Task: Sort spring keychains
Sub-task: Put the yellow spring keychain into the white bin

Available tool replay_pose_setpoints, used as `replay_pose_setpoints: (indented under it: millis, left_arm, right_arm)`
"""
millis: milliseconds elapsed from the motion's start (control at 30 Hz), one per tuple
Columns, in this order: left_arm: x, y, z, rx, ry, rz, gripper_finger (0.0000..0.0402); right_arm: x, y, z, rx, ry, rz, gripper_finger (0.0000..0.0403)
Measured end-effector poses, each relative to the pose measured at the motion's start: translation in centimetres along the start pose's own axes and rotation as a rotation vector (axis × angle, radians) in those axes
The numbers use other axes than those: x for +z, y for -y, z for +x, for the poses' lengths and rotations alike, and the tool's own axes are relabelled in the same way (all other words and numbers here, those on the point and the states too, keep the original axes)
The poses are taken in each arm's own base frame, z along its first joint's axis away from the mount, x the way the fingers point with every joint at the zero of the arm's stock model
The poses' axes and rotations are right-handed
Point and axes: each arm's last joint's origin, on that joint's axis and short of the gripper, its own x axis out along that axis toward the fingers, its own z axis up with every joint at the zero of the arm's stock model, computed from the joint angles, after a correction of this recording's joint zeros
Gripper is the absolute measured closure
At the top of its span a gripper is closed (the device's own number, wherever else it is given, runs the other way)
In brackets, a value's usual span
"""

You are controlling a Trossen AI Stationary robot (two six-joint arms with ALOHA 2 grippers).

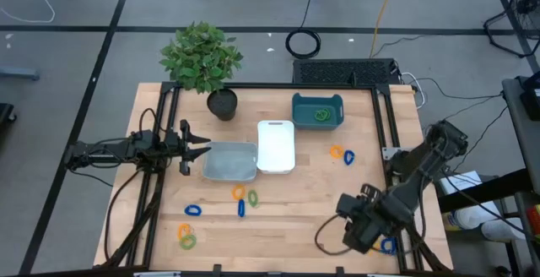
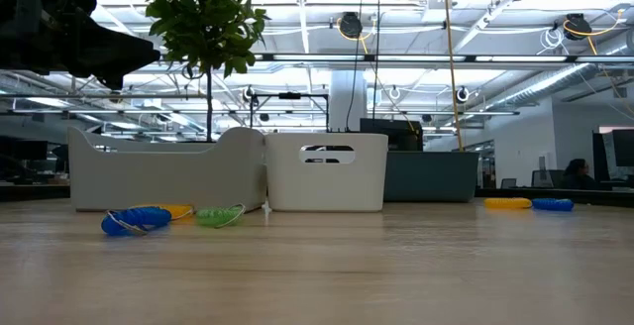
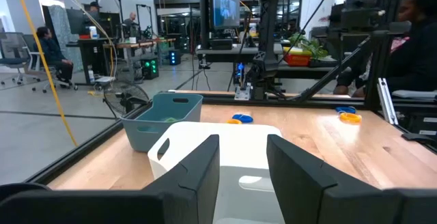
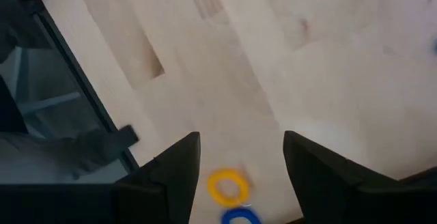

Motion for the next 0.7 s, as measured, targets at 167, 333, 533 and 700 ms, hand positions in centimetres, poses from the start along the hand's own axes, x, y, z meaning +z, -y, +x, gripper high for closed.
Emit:
replay_pose_setpoints:
  millis: [167, 333, 533, 700]
  left_arm:
    - [0.0, 0.0, 0.0, 0.0, 0.0, 0.0, 0.027]
    - [0.0, 0.0, 0.0, 0.0, 0.0, 0.0, 0.027]
    - [0.0, 0.0, 0.0, 0.0, 0.0, 0.0, 0.027]
    - [0.0, 0.0, 0.0, 0.0, 0.0, 0.0, 0.027]
  right_arm:
    - [-1.5, -1.7, 1.2, 0.005, -0.005, 0.079, 0.0204]
    - [-3.0, -2.8, 2.4, -0.026, -0.015, 0.158, 0.0204]
    - [-4.1, -4.1, 4.2, -0.066, -0.02, 0.247, 0.0204]
    - [-4.7, -4.9, 5.4, -0.078, -0.018, 0.335, 0.0204]
